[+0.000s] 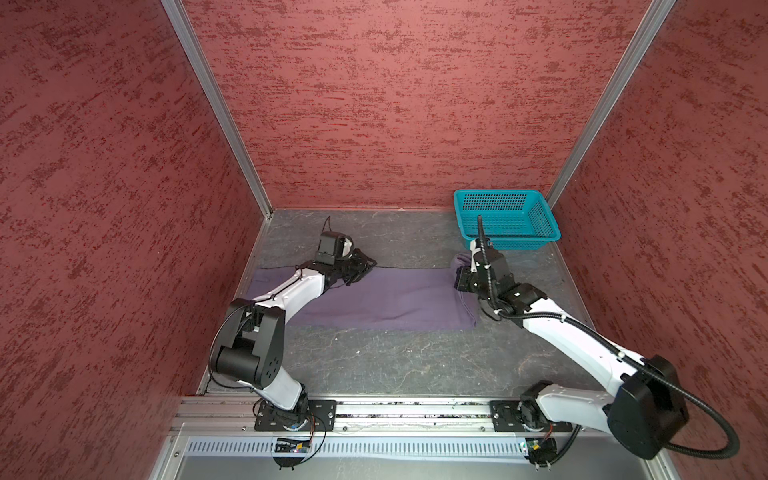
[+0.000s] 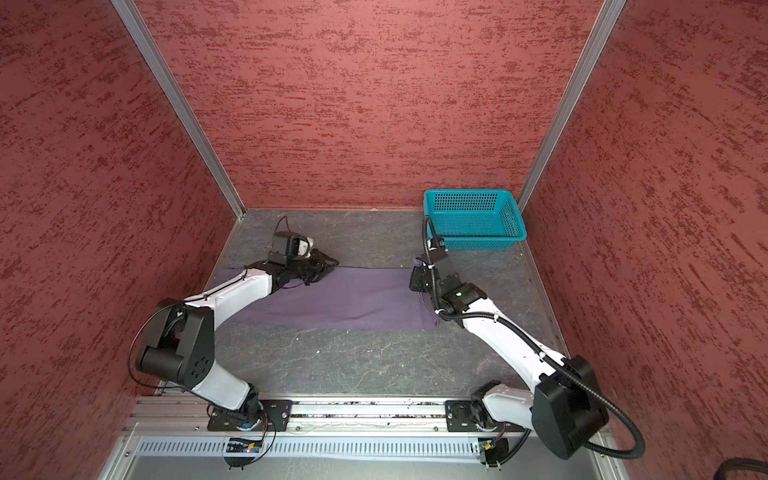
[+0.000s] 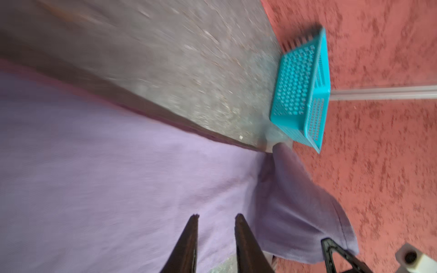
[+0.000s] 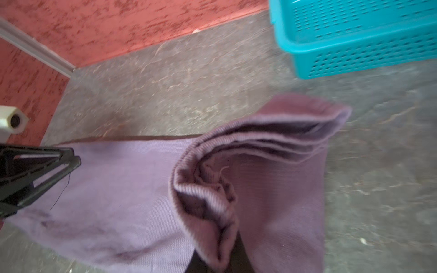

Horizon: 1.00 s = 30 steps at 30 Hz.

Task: Fold and stack the trousers
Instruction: Fold the trousers at the center of the table.

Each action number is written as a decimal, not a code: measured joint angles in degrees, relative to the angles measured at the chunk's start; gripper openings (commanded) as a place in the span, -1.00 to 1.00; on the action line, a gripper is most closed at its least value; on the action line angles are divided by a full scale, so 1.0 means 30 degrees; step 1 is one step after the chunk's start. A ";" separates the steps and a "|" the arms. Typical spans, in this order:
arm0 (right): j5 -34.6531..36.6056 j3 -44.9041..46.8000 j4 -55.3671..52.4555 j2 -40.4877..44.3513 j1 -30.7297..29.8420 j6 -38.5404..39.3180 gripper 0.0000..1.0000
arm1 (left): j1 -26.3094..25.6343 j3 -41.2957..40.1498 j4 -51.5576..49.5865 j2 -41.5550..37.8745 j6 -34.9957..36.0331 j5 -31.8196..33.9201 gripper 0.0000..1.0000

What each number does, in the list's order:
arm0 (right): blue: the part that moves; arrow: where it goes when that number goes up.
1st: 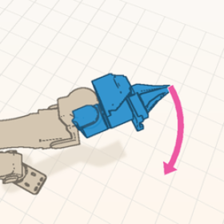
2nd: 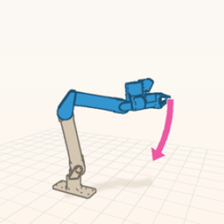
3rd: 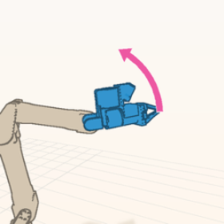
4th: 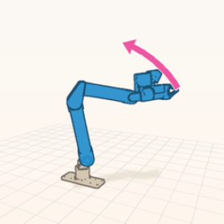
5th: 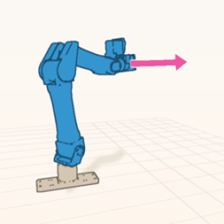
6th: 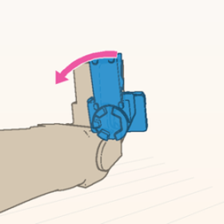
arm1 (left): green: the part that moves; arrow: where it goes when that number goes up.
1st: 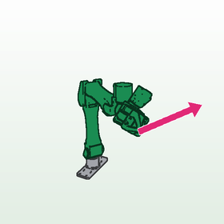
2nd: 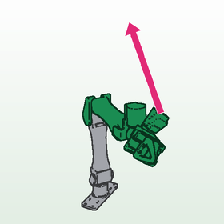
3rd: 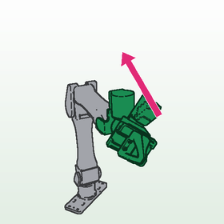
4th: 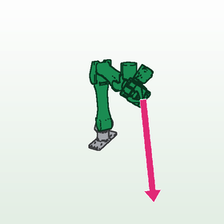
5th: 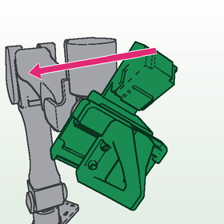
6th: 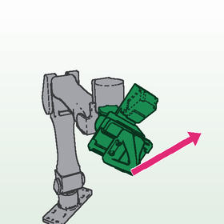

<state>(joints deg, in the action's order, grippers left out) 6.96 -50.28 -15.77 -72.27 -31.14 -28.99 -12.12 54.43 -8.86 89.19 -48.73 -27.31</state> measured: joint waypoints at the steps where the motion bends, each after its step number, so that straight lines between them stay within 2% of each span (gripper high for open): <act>1: -0.0007 0.0000 0.0138 -0.0262 -0.0277 -0.0051 -1.00 | 0.0401 -0.0313 -0.0175 -0.0291 0.0095 0.0015 -0.42; 5: -0.0051 0.0000 0.0823 -0.1450 -0.1326 -0.0342 -1.00 | 0.1894 -0.1559 -0.0933 -0.1472 0.0554 0.0066 -0.42; 9: -0.0109 -0.0095 0.1239 -0.2404 -0.2127 -0.0481 -1.00 | 0.2535 -0.2222 -0.1617 -0.2164 0.0976 0.0073 -0.42; 18: -0.0204 -0.1603 0.1923 -0.3971 -0.3636 -0.0481 -1.00 | 0.2652 -0.3009 -0.1807 -0.2120 0.1581 0.0131 -0.43; 30: -0.0517 -0.2696 0.2652 -0.6426 -0.5166 -0.0510 -1.00 | 0.2652 -0.5187 -0.0860 0.0029 0.1705 0.0197 -0.45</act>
<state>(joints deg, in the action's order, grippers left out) 5.41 -58.37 -7.81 -91.55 -46.63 -30.52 -4.16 38.87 -11.44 89.27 -43.62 -26.72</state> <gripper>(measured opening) 0.071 0.277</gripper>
